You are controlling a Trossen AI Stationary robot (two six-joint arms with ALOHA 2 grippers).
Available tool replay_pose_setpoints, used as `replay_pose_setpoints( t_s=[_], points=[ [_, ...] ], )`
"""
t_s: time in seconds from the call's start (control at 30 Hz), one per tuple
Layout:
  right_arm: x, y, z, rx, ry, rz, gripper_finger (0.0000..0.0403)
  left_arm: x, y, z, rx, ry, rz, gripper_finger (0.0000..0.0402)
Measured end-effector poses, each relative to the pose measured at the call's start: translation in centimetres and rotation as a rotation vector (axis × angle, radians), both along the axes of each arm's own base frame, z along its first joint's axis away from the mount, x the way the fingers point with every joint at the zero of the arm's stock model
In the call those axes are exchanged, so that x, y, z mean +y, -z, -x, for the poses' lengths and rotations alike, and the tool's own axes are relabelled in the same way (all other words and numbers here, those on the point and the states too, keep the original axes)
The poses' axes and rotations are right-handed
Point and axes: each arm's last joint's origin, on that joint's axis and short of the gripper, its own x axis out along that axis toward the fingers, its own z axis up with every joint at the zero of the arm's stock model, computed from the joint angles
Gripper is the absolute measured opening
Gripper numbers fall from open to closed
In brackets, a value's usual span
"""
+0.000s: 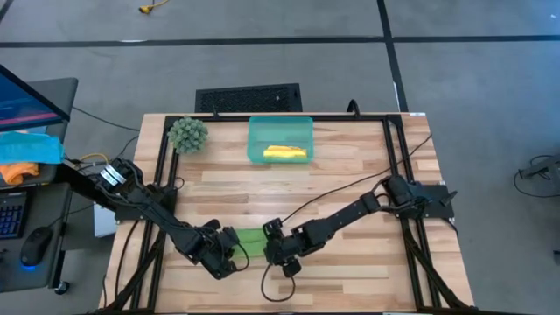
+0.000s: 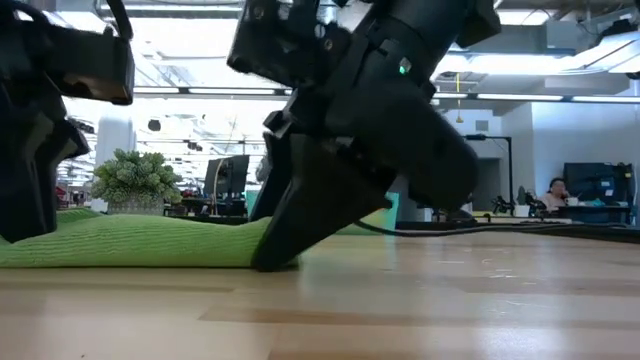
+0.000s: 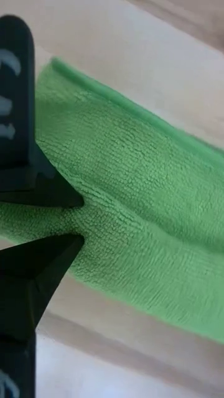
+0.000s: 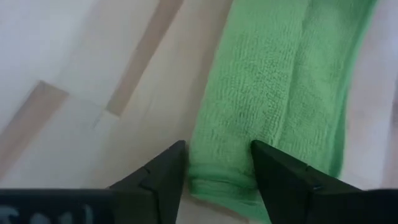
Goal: Roll microfiber towels into tight, uniform cylinder then place into a basket
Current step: Roll the green microfiber cloth
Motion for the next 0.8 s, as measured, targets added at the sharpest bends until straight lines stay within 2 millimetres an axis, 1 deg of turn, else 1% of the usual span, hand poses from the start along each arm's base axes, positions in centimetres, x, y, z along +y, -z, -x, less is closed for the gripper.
replay_pose_setpoints(
  t_s=[0.03, 0.13, 0.3, 0.4, 0.5, 0.63, 0.8],
  points=[
    [-0.1, -0.1, 0.0, 0.010, 0.005, -0.005, 0.0207, -0.1, -0.2, -0.2, -0.003, 0.013, -0.001, 0.0075],
    [-0.2, 1.3, -0.1, 0.048, 0.009, -0.011, 0.0183, -0.3, -0.6, -0.3, 0.008, 0.027, -0.014, 0.0075],
    [-0.2, 1.6, -0.1, 0.059, 0.059, -0.038, 0.0122, -0.3, -1.0, -0.2, 0.028, 0.036, -0.055, 0.0075],
    [-0.3, 1.6, -0.1, 0.056, 0.076, -0.042, 0.0083, -0.5, -1.4, -0.1, 0.041, 0.083, -0.086, 0.0075],
    [-0.3, 1.6, -0.1, 0.057, 0.077, -0.042, 0.0053, -0.9, -2.1, 0.1, 0.062, 0.120, -0.114, 0.0075],
    [-0.3, 1.6, -0.1, 0.057, 0.083, -0.047, 0.0037, -1.8, -3.8, 0.4, 0.077, 0.151, -0.166, 0.0074],
    [-0.3, 1.6, -0.1, 0.054, 0.099, -0.059, 0.0047, -3.8, -6.1, 0.9, 0.021, 0.270, -0.223, 0.0074]
  ],
)
